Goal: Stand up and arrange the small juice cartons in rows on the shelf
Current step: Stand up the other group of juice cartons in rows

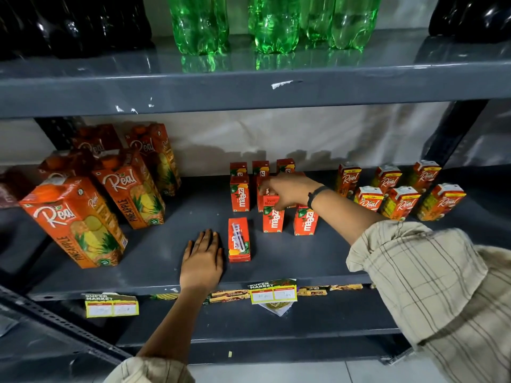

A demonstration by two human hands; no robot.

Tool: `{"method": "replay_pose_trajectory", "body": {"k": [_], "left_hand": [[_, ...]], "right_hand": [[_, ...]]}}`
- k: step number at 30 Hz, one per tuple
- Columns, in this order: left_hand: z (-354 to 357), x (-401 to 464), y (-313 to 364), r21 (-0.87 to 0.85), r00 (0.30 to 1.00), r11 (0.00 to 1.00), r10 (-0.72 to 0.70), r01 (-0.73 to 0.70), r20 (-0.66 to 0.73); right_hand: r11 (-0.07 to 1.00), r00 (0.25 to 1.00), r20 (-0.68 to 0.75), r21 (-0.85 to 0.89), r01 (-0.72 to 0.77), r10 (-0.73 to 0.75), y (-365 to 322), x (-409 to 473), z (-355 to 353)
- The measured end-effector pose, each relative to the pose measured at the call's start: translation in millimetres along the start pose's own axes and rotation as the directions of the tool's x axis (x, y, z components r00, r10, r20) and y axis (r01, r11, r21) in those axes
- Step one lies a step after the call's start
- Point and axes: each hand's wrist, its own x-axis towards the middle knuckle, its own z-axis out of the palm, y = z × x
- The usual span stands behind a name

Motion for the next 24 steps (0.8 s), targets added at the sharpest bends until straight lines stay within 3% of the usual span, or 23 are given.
{"method": "replay_pose_trajectory", "body": {"k": [3, 5, 9, 12, 16, 19, 22, 24], "left_hand": [[-0.3, 0.6, 0.4, -0.014, 1.0, 1.0, -0.004, 0.004, 0.003], [-0.7, 0.6, 1.1, -0.018, 1.0, 1.0, -0.008, 0.008, -0.001], [-2.4, 0.1, 2.8, -0.016, 1.0, 1.0, -0.006, 0.006, -0.001], [-3.6, -0.7, 4.0, -0.043, 1.0, 0.999, -0.004, 0.004, -0.003], [-3.8, -1.1, 3.6, -0.036, 1.0, 0.999, 0.0, -0.001, -0.003], [-4.3, -0.2, 3.5, -0.03, 1.0, 1.0, 0.0, -0.001, -0.007], [-3.4, 0.1, 3.3, -0.016, 1.0, 1.0, 0.004, -0.004, -0.013], [-3.1, -0.2, 3.2, -0.016, 1.0, 1.0, 0.003, -0.003, -0.012]], "right_hand": [[0.994, 0.987, -0.154, -0.105, 0.037, -0.053, -10.8, -6.3, -1.0], [0.968, 0.946, -0.275, -0.226, 0.109, -0.171, -31.0, -7.0, 6.3], [0.854, 0.883, -0.172, -0.388, 0.347, -0.437, -76.3, -3.0, 46.3], [0.826, 0.889, -0.088, -0.42, 0.376, -0.45, -88.4, -4.0, 75.7], [0.834, 0.878, -0.14, -0.41, 0.37, -0.458, -83.8, -3.7, 87.9], [0.913, 0.888, -0.285, -0.301, 0.275, -0.362, -82.9, 2.1, 81.1], [0.991, 0.897, -0.442, 0.12, 0.054, 0.005, -80.6, 8.8, 64.8], [0.916, 0.859, -0.443, 0.395, -0.068, 0.255, -82.4, 10.8, 59.9]]}}
